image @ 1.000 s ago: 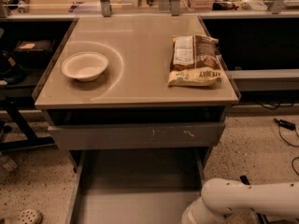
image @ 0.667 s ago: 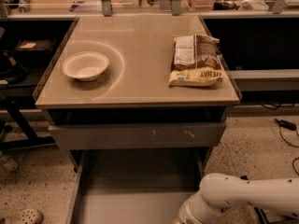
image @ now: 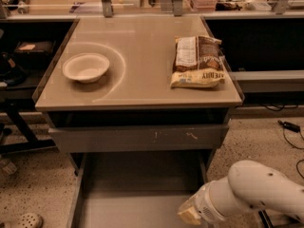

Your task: Open middle drawer

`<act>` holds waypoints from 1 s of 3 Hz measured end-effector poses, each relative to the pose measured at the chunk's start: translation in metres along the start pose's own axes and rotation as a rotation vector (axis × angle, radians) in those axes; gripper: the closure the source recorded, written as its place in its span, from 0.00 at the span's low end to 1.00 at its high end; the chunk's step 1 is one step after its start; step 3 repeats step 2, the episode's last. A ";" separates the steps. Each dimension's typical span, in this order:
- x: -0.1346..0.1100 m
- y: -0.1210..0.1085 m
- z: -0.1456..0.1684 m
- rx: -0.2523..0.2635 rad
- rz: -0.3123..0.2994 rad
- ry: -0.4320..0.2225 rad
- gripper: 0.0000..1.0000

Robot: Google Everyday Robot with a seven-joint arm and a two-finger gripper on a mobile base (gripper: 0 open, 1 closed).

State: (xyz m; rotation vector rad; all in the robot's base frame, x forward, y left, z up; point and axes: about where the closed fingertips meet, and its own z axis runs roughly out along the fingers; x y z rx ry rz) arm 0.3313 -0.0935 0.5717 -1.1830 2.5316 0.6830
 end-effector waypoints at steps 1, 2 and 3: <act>0.020 0.009 -0.070 0.138 0.095 -0.013 1.00; 0.021 0.014 -0.101 0.218 0.099 -0.010 0.90; 0.021 0.014 -0.101 0.218 0.099 -0.010 0.90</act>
Offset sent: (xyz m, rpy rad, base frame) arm -0.0186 -0.0361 0.0439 -0.0574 -0.0373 -0.1188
